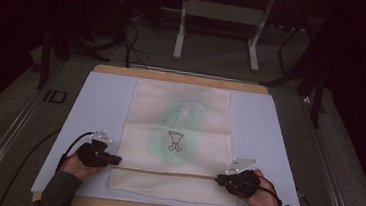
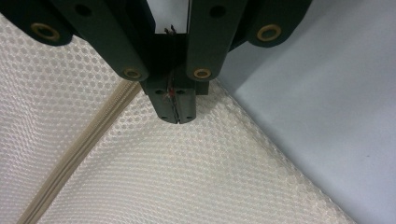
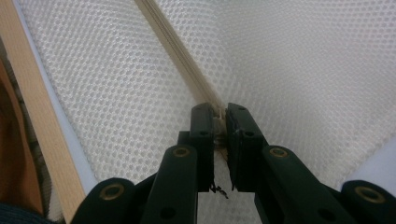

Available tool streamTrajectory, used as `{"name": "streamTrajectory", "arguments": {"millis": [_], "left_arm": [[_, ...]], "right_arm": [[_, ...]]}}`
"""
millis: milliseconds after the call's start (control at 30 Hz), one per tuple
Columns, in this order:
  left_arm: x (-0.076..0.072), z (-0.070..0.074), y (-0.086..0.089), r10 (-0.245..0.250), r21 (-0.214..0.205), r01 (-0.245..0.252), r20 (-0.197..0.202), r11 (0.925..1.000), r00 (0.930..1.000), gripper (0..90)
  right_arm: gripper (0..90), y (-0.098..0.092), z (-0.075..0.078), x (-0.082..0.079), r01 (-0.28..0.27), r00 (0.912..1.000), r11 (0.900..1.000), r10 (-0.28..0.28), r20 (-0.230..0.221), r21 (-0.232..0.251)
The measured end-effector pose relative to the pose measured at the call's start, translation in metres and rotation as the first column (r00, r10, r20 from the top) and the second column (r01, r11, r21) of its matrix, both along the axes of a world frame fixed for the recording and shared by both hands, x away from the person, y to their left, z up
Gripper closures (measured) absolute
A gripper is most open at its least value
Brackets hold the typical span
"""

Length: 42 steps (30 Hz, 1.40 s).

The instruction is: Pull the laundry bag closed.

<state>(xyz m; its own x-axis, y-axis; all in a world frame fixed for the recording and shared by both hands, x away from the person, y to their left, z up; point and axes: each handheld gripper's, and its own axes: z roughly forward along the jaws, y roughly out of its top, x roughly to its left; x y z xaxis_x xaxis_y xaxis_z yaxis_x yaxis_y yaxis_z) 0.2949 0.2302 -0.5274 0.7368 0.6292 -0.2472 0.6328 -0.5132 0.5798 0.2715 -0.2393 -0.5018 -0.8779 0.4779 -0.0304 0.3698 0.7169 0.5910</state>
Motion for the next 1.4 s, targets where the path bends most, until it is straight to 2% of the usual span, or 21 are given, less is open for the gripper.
{"name": "streamTrajectory", "arguments": {"millis": [867,1000,1167,1300,1400], "left_arm": [[0.000,0.000,0.000,0.000,0.001,0.000,0.002,1.0000,1.0000,90.0],[0.000,0.000,0.000,0.000,0.001,0.000,0.002,1.0000,1.0000,90.0],[0.000,0.000,0.000,-0.001,0.001,0.001,0.000,1.0000,1.0000,90.0],[0.000,0.000,0.000,-0.002,0.002,0.002,0.002,1.0000,1.0000,90.0],[0.000,0.000,0.000,-0.002,0.001,0.002,0.002,1.0000,1.0000,90.0]], "right_arm": [[82.1,-0.011,-0.001,-0.003,0.013,0.9999,0.9998,-0.013,0.005,0.012],[82.1,-0.015,-0.001,-0.002,0.023,0.9997,0.9997,-0.023,0.003,0.012],[82.1,-0.029,-0.001,-0.002,0.065,0.9979,0.9979,-0.065,0.005,0.003],[82.1,-0.040,0.000,-0.003,0.088,0.9961,0.9954,-0.088,0.000,0.037],[82.1,-0.038,0.001,-0.003,0.088,0.9961,0.9960,-0.088,0.006,0.017]]}}
